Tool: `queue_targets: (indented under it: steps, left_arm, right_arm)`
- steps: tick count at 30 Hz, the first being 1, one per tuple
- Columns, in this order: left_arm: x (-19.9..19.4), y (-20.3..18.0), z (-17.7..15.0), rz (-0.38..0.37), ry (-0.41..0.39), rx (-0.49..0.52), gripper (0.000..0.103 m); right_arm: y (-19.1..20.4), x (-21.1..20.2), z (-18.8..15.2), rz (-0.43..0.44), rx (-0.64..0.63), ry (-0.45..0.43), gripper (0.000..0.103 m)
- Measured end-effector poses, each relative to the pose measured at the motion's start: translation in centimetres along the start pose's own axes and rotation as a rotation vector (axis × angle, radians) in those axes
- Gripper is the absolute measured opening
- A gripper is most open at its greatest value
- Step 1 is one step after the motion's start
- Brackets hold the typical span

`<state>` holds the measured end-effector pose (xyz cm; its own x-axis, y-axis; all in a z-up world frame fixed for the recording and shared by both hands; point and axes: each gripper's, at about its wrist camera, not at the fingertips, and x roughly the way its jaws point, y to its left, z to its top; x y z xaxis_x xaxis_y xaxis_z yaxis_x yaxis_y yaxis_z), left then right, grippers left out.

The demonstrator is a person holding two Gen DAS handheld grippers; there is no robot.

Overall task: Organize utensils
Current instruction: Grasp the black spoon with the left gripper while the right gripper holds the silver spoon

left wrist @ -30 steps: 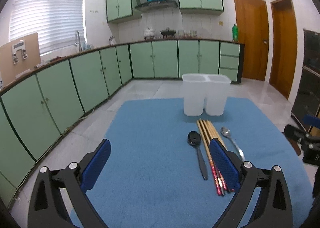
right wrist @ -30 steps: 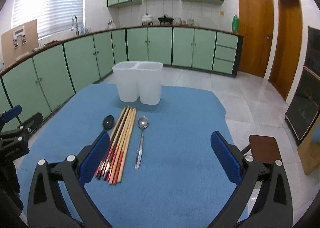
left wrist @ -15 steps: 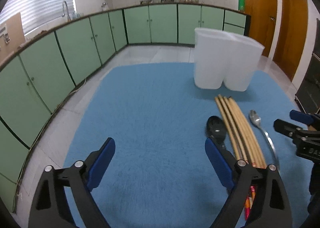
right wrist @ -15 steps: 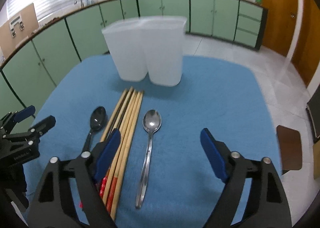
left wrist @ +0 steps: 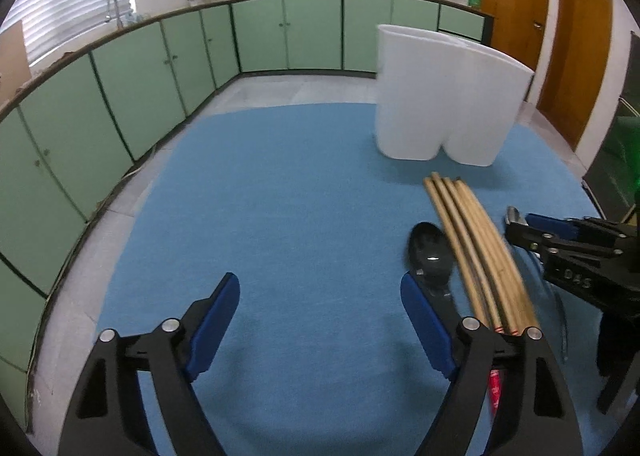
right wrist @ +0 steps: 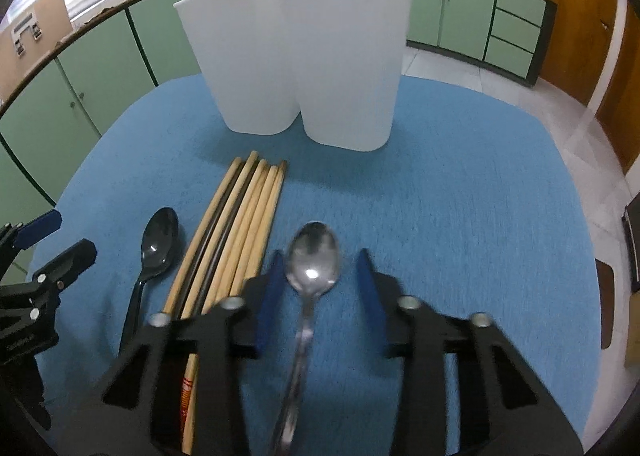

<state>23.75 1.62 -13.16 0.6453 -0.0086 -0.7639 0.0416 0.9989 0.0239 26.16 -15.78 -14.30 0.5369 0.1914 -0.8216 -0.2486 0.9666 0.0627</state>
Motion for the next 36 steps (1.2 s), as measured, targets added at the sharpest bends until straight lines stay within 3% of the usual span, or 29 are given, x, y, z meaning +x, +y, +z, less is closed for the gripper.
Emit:
queue_targets:
  steps: [7,13,16,23,30,36]
  left_arm:
    - [1.2,-3.0,0.6,-0.091,0.033,0.034,0.081]
    - [3.1,-4.6,0.1,-0.098,0.092,0.077,0.081]
    - [3.5,-5.2,0.3,-0.072,0.081,0.11,0.083]
    - [3.9,-3.8,0.9,-0.049,0.076,0.083,0.084]
    - [4.0,-3.8,1.6,-0.084,0.073,0.054,0.085]
    - [5.0,-4.2,3.8,-0.054,0.059,0.067,0.089]
  right_arm:
    - [-1.1,-0.4,-0.7,0.007,0.012,-0.014,0.027]
    - [-2.7,-0.5,-0.9,0.024,0.049,-0.016,0.028]
    - [-2.8,-0.5,-0.8,0.018,0.041,-0.018,0.028]
    - [-2.1,-0.1,-0.8,-0.05,0.002,-0.019,0.028]
    - [-2.8,0.1,0.0,-0.046,0.012,-0.002,0.029]
    - [-3.6,0.3,1.5,-0.026,0.034,0.022,0.039]
